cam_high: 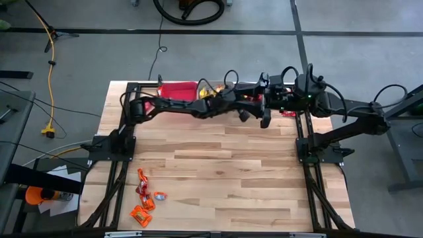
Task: Sort candy
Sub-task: Put the red candy into the black bin
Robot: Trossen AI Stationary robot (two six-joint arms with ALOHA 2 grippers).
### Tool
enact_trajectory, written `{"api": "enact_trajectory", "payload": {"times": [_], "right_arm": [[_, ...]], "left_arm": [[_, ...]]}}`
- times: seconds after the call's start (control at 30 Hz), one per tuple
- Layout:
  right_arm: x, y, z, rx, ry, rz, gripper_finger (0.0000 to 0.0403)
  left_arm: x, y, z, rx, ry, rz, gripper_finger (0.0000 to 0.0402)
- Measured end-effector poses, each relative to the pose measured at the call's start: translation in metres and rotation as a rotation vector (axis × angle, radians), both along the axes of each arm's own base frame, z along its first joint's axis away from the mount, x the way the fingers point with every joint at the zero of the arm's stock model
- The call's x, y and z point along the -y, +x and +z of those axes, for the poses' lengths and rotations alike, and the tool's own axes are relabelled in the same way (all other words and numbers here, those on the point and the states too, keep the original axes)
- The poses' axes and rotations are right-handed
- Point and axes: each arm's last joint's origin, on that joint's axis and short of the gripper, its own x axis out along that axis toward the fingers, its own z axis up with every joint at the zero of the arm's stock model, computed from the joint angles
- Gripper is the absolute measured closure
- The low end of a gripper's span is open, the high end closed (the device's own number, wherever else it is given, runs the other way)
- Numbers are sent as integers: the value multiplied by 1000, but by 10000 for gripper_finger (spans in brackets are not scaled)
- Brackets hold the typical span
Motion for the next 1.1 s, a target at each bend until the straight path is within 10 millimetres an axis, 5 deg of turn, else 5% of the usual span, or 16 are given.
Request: {"api": "enact_trajectory", "payload": {"times": [0.3,0.57,0.87,1.1], "right_arm": [[0,0,-4,-45,-7,0,176],[0,0,-5,-53,-17,0,176],[0,0,-6,-62,-57,-1,176],[0,0,-10,-111,-55,0,176]], "left_arm": [[-30,-10,3,-8,-139,32,325],[-22,-15,6,-45,-240,8,222],[-7,-70,99,-97,-305,-250,207],[47,-145,144,79,-283,-325,208]]}}
